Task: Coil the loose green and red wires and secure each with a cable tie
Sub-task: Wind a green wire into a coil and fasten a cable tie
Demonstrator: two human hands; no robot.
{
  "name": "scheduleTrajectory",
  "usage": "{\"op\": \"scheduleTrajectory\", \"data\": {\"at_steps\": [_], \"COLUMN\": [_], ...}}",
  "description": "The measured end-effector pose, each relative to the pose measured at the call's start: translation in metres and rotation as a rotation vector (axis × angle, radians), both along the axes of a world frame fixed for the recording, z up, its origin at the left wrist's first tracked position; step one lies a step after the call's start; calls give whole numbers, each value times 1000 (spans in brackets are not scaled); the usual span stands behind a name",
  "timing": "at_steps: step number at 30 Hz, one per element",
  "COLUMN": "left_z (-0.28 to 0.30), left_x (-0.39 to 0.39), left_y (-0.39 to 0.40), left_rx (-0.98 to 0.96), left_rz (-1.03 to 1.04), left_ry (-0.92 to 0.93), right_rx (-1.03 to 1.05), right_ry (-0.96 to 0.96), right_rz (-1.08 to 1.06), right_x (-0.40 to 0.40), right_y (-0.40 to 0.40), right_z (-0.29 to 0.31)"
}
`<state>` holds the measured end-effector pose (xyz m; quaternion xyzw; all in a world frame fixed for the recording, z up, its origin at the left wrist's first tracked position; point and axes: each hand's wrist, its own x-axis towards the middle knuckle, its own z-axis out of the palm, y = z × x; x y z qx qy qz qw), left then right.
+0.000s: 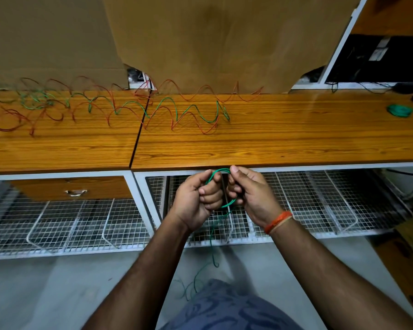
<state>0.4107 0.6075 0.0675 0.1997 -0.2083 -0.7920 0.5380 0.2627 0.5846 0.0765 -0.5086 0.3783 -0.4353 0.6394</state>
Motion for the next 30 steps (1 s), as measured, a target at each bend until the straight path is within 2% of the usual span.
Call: {"op": "scheduleTrajectory", "data": {"at_steps": [9, 14, 17, 19, 22, 26, 30], "left_z": [0, -6, -12, -15, -17, -17, -17], "left_x": [18, 44, 45, 39, 30, 17, 5], "left_y": [-4, -12, -15, -16, -18, -20, -13], "left_rx": [119, 142, 146, 135, 108, 3, -134], "left_rz": [210, 373, 461, 490, 540, 601, 501], "left_ry": [146, 350, 346, 279, 80, -230, -559], "right_rx": [-91, 70, -64, -248, -485, -764, -828], "right_ry": [170, 143, 450, 666, 826, 822, 701], "right_rz": [46, -224, -315, -187, 81, 198, 139], "right_x": [-39, -81, -92, -90, -79, -59, -41], "right_y": [-12, -6, 0, 2, 2, 9, 12], "right_z": [-43, -82, -89, -79, -56, -18, 13]}}
